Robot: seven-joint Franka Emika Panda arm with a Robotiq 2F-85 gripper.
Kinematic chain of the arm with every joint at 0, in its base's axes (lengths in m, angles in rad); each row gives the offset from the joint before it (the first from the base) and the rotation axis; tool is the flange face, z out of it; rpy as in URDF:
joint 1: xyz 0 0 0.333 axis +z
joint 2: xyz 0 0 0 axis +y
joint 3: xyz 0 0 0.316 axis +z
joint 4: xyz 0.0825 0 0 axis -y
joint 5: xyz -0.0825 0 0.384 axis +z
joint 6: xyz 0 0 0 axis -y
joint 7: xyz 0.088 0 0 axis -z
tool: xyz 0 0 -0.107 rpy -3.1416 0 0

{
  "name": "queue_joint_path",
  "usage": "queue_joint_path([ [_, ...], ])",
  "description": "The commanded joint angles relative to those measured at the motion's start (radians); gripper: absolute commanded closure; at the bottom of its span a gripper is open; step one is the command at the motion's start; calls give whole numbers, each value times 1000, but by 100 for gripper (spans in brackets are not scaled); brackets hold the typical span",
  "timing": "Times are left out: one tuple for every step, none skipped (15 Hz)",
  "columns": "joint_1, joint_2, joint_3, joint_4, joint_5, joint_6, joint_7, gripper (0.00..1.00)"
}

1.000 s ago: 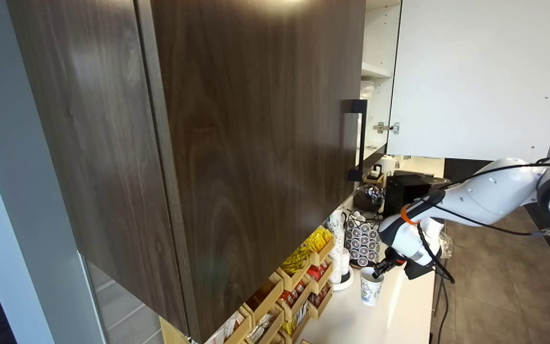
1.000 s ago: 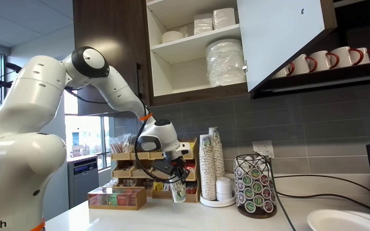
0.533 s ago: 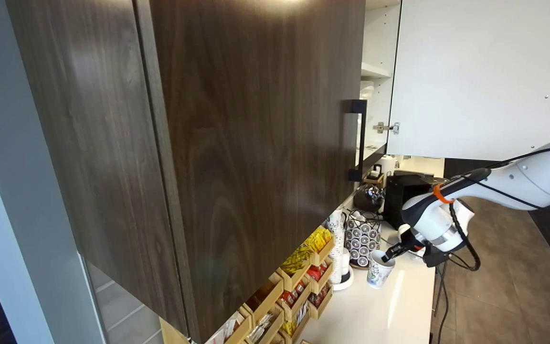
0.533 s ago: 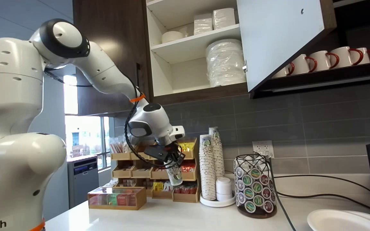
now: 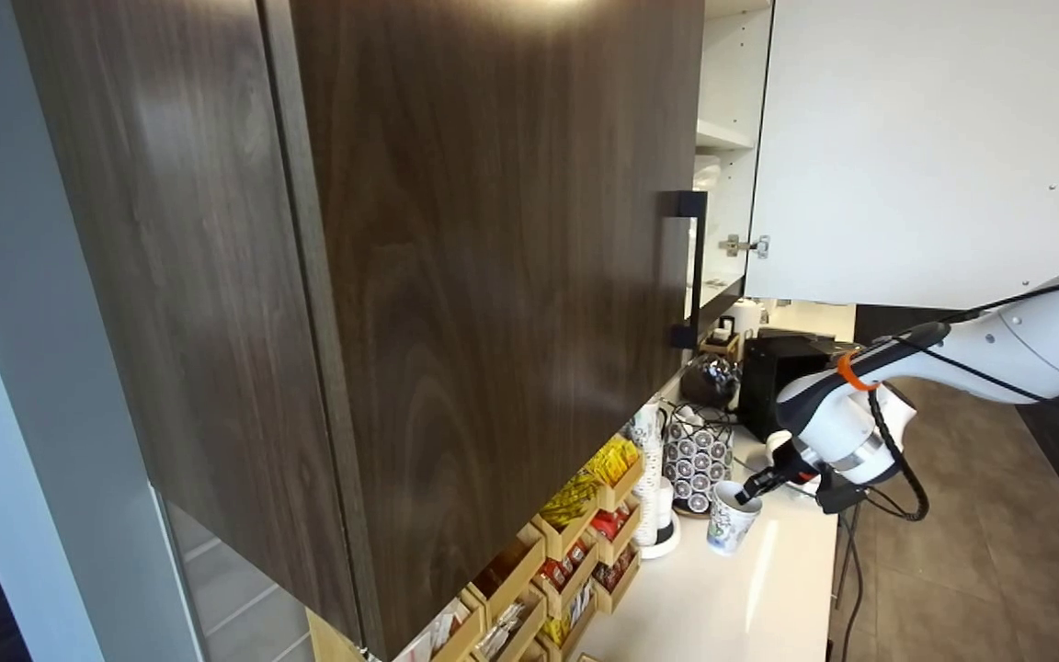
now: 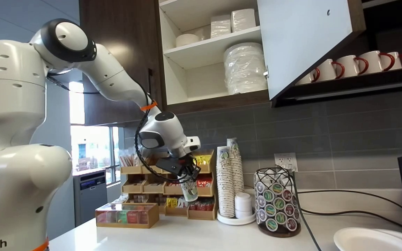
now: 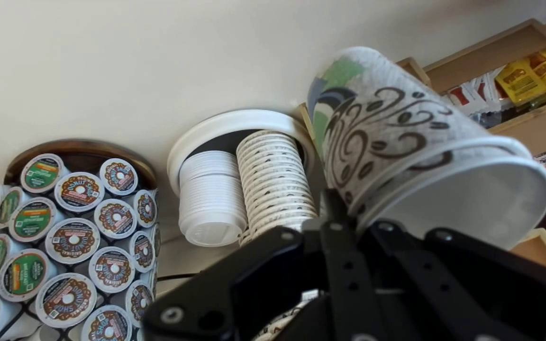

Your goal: Remove the coffee cup from the upper cabinet and put it in the coffee cup on the counter then place the two coffee cups in the upper cabinet

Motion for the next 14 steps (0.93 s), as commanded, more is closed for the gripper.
queue_joint_path([
  [3, -55, 2, -3, -51, 17, 6, 99],
  [3, -82, 4, -8, -93, 32, 21, 99],
  [0, -112, 5, -17, -140, 43, 32, 99],
  [-6, -136, 6, -24, -192, 50, 44, 99],
  [-17, -166, 8, -38, -261, 56, 63, 99],
  [-33, -189, 11, -46, -322, 58, 80, 99],
  [-55, -223, 17, -59, -388, 48, 106, 99],
  [-83, -251, 27, -68, -459, 37, 135, 99],
  [-118, -276, 43, -75, -530, 24, 164, 99],
  [-159, -309, 65, -80, -599, 6, 201, 99],
  [-196, -345, 86, -77, -651, -12, 223, 99],
  [-228, -380, 110, -71, -696, -36, 247, 99],
  [-258, -414, 136, -62, -733, -63, 270, 99],
  [-278, -452, 157, -51, -761, -100, 283, 99],
])
